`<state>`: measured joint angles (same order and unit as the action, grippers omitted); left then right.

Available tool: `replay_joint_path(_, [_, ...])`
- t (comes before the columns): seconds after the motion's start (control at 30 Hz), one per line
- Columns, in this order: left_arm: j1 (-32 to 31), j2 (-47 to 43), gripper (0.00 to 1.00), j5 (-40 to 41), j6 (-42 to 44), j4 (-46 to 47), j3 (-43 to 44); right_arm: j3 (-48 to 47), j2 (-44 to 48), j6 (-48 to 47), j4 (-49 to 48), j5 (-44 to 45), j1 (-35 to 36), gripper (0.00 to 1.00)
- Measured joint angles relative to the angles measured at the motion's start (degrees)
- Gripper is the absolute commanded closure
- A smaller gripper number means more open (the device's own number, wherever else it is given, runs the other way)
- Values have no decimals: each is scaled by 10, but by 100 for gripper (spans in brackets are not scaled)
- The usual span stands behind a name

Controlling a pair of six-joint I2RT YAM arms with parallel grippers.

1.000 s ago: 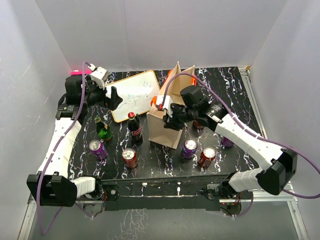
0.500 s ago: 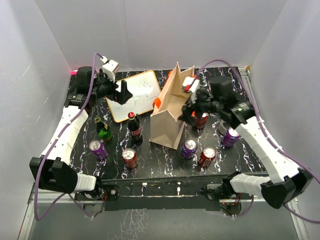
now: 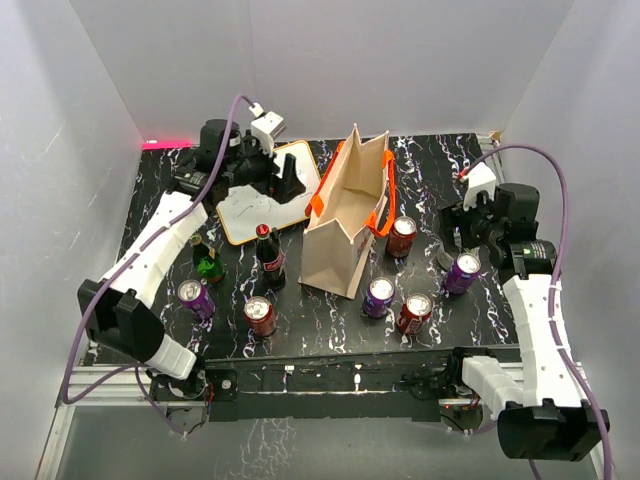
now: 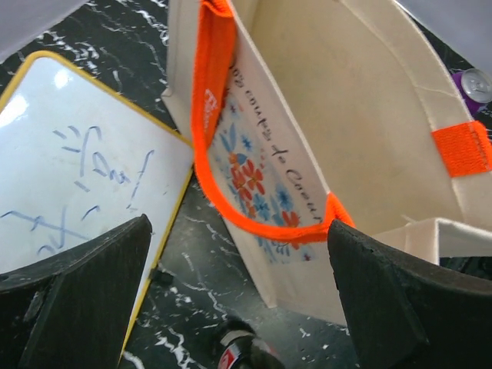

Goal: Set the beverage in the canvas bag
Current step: Move the canvas bag to the center of the board, then pick up the drink from the center of the board.

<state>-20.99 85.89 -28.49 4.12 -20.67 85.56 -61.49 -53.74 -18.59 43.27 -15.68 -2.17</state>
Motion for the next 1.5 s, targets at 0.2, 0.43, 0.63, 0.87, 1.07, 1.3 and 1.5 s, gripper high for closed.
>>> replay_joint_path(0.2, [-54,33,4,16,-29,-6,25,38,-9,9,38,58,-42,20])
replay_joint_path(0.43, [-91,51,5,22,-51,-4,28,43,-63,-16,67,85,-43,20])
replay_joint_path(0.63, [-94,51,5,21,-72,16,16,64,-126,-40,83,94,-43,20])
replay_joint_path(0.87, [-94,52,5,21,-83,27,5,66,-134,-51,79,106,-43,21])
replay_joint_path(1.07, [-94,52,5,19,-84,40,-10,66,-130,-52,79,107,-43,21])
replay_joint_path(1.3, [-94,52,5,18,-84,40,-14,49,-99,-50,83,104,-44,21])
replay_joint_path(1.5, [-94,52,4,14,-83,44,-16,51,-111,-50,79,112,-70,21])
